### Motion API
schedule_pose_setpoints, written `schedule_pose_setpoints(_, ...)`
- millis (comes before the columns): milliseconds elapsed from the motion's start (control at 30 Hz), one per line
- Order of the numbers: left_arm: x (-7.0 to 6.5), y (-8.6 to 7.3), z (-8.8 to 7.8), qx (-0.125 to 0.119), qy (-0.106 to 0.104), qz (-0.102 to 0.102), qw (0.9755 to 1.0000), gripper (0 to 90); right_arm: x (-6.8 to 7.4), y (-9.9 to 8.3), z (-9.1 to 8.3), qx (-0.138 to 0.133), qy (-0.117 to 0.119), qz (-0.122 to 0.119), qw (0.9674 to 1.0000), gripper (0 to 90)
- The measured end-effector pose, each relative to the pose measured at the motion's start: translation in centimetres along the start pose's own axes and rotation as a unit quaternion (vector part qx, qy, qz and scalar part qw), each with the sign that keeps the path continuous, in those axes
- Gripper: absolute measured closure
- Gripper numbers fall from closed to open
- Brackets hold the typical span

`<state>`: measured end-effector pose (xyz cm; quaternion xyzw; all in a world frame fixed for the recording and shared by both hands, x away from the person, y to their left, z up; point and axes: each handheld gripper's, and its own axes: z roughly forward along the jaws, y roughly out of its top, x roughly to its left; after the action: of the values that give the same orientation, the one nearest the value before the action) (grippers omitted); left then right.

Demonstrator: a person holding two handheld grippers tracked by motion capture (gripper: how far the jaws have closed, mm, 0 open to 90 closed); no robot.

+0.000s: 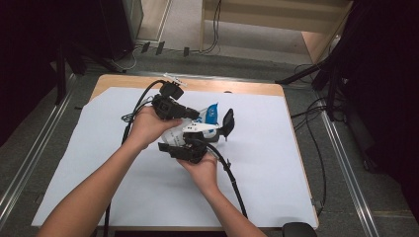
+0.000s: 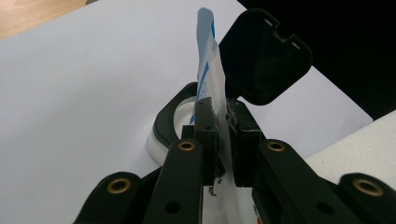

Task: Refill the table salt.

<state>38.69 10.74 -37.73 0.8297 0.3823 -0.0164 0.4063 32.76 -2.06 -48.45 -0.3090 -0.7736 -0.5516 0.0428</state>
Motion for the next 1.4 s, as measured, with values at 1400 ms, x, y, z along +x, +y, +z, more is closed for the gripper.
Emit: schedule_pose_setpoints(1400,1.4,-2.8,-2.4,-0.021,-0.040,0.014,0.9989,85.3,-0.4,-2.7,-0.1,0.001,-0.074,-0.039,0.9965,56.0)
